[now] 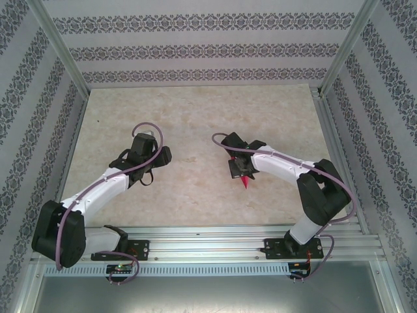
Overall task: Fold a paper plane with a square sheet of paper (fold left side to right side)
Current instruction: Place the paper plane at the center of the table, then pick up the paper plane at the center of the table.
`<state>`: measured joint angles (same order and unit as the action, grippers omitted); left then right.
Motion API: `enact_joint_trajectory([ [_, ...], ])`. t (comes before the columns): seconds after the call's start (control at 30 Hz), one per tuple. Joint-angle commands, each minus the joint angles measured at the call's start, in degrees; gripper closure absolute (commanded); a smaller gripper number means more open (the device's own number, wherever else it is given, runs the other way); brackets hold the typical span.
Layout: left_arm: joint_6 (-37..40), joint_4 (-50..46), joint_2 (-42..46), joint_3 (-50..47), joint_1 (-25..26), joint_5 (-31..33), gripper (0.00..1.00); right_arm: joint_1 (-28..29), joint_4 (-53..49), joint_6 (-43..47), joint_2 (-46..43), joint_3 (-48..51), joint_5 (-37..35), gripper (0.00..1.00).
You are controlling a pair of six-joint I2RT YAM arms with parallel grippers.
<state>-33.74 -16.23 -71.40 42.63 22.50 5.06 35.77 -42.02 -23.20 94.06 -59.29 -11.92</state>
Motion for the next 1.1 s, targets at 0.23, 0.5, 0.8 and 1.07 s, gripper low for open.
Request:
enact_joint_trajectory([
  [0.23, 1.1, -2.1, 7.5, -0.6, -0.7, 2.7, 0.15, -4.0, 5.3, -2.2, 3.0, 4.3, 4.2, 0.98],
  [0.5, 1.9, -3.7, 9.5, -0.6, -0.7, 4.4, 0.1, -4.3, 4.3, -1.9, 5.9, 3.8, 2.6, 0.89],
  [0.8, 2.4, -4.2, 9.2, -0.3, -0.7, 4.3, 0.1, -4.6, 4.9, -2.2, 7.5, 3.4, 5.6, 0.87],
  [1.07, 3.5, -6.2, 11.2, 0.2, -0.7, 5.6, 0.1, -5.3, 3.7, -1.9, 5.8, -1.1, 7.7, 1.0],
])
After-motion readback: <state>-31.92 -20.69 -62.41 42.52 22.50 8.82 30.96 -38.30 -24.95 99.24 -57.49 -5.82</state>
